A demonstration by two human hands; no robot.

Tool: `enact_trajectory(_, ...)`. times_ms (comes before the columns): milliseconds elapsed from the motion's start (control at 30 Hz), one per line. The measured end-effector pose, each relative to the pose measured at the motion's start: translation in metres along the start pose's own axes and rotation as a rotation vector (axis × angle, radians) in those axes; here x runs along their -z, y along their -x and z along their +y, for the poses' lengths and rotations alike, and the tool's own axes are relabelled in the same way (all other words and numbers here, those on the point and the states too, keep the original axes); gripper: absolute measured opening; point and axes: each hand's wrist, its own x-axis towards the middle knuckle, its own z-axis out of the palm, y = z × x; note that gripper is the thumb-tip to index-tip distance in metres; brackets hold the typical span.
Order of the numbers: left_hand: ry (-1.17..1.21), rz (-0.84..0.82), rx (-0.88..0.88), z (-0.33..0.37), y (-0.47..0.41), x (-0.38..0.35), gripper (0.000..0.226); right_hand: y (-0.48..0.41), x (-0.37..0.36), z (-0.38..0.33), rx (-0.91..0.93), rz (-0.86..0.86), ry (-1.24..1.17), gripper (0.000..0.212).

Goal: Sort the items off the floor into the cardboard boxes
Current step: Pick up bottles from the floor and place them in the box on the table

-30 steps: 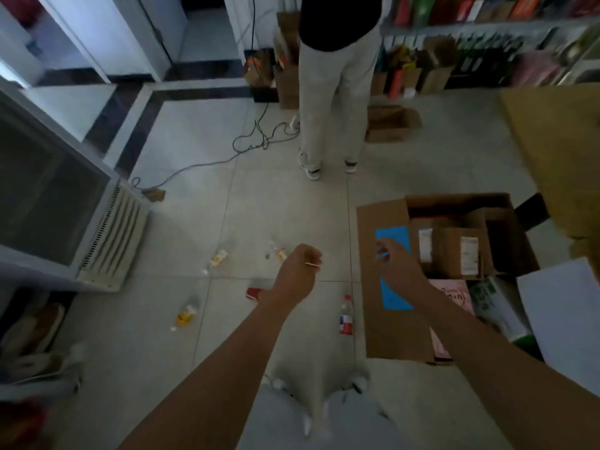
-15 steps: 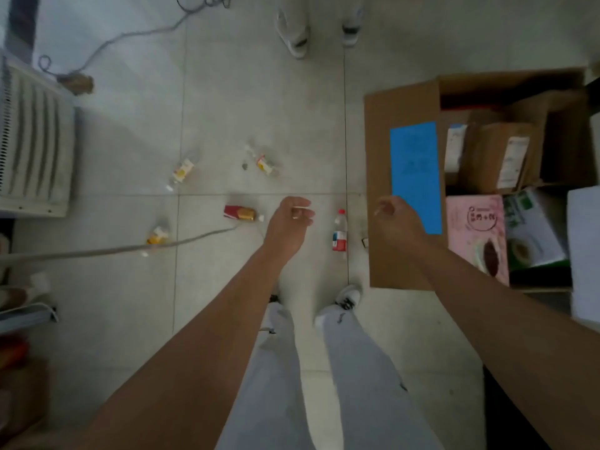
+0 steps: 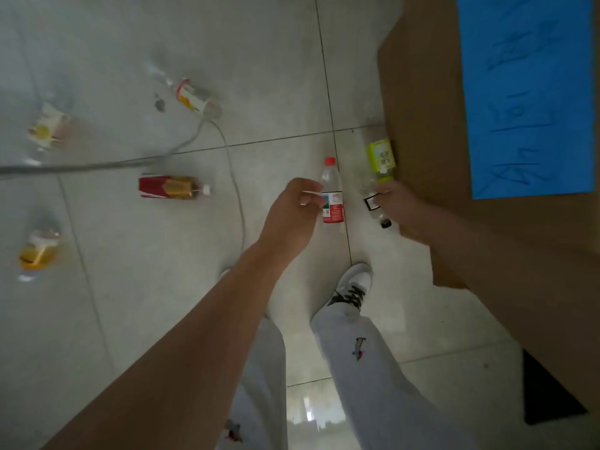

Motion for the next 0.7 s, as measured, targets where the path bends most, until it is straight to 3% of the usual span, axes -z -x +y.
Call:
enact_trajectory(267,-0.157,0.031,0.041,-0.082,-0.068,-0.008,0.028,-0.094,-0.079,0.014,-0.052,0.067,0.194,0.063)
enact_trajectory(500,-0.139,0.070,0.084,-0.151,-0.114,0.005,0.027,-0.167,-0.129,0.003,-0.089,0.111,0.169,0.070)
enact_trajectory(700,-0.166,0.082,0.096,-0.189,-0.122,0.017,0.029,-0.183,-0.175,0.015,-0.142,0.120,0.191,0.096)
